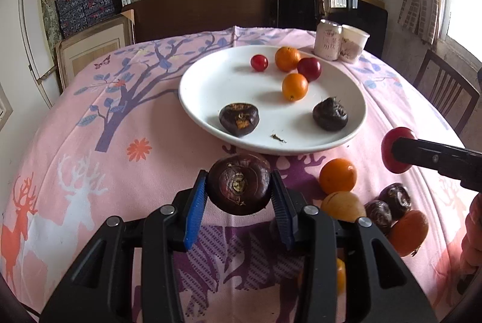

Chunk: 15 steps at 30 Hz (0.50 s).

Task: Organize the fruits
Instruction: 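Place the mangosteen on the plate with the left tool while the right places the plum there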

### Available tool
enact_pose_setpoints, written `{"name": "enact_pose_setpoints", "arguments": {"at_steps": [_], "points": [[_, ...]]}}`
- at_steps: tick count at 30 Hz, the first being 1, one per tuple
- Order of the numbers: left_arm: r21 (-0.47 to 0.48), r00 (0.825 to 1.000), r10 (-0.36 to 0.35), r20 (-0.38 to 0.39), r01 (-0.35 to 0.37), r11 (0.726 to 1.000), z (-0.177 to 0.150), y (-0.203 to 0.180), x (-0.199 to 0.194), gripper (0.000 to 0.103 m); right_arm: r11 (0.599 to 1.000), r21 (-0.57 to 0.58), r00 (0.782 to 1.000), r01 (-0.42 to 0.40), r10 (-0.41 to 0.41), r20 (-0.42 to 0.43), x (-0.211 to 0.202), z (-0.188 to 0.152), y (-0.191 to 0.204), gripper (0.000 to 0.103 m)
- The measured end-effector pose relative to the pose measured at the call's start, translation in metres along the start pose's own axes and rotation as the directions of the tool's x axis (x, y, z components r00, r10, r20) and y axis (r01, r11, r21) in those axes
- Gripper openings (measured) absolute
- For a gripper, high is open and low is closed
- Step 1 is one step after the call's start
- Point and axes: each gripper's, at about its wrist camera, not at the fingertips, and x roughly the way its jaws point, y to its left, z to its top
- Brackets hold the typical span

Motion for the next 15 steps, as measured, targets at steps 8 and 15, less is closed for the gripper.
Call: {"name": "enact_pose_setpoints", "arguments": {"at_steps": [8,15], "points": [[-0.089,1.0,-0.013,0.021,0.014,0.996,0.064,0.01,0.015,0.041,0.996,0.086,0.996,0.02,-0.027,0.087,-0.004,0.043,-0.009,0.038],[-0.185,1.0,0.009,-0.003,-0.01,0.983,0.089,0.021,0.062,0.049,0.995,0.073,0.99,0.073,-0.081,0.114,0.039,0.073,-0.016,0.045]]}}
